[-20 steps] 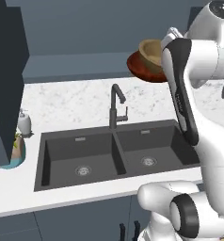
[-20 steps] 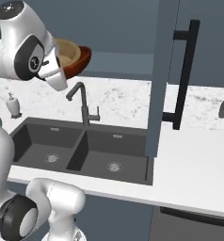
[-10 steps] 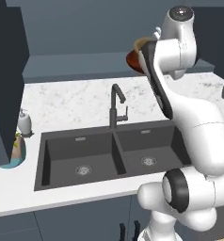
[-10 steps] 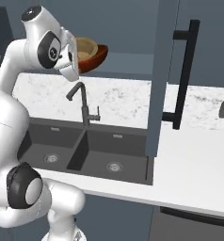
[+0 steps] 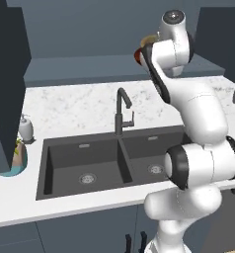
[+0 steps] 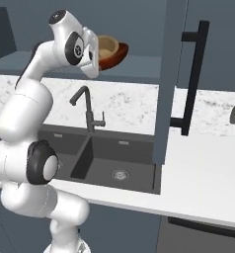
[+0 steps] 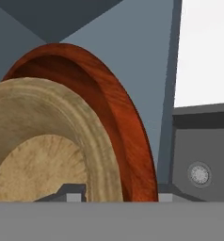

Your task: Pick up the bowls on the counter and stack them on top of one another in the open cabinet. Place the smaller bowl on top of the larger bowl.

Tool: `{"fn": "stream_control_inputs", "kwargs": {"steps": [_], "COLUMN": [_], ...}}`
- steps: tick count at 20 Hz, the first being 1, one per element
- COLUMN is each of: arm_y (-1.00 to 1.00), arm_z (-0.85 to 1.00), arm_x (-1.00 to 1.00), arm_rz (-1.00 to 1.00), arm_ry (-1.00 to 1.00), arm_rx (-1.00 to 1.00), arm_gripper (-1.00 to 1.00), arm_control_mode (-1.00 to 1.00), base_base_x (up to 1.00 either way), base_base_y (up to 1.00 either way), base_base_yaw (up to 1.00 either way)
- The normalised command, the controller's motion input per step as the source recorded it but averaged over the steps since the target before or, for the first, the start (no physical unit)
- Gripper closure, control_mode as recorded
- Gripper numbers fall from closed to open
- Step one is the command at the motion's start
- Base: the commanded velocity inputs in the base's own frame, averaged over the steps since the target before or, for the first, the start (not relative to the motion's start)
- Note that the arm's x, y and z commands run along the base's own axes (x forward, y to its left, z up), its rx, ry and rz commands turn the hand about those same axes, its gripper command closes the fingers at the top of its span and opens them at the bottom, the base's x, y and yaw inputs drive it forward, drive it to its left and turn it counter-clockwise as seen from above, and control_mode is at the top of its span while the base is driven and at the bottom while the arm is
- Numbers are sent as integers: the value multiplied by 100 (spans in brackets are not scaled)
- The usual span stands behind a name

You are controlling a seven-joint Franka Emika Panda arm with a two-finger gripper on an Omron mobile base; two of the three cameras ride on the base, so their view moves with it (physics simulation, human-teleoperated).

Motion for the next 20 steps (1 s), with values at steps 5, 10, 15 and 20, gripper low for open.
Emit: {"fn": "stream_control_inputs", "kwargs": {"steps": [5, 10, 15, 20], "arm_y": [-18, -10, 4, 30], "arm_z": [-20, -9, -8, -30], "arm_x": [95, 51, -84, -100], "arm_rz": [-3, 0, -2, 0], "arm_ry": [0, 0, -6, -4], "arm_rx": [0, 1, 0, 0], "arm_gripper": [-100, -100, -100, -100], "arm_control_mode": [-100, -100, -100, -100], "base_base_x": [0, 0, 0, 0], "base_base_y": [0, 0, 0, 0], "base_base_yaw": [0, 0, 0, 0]}}
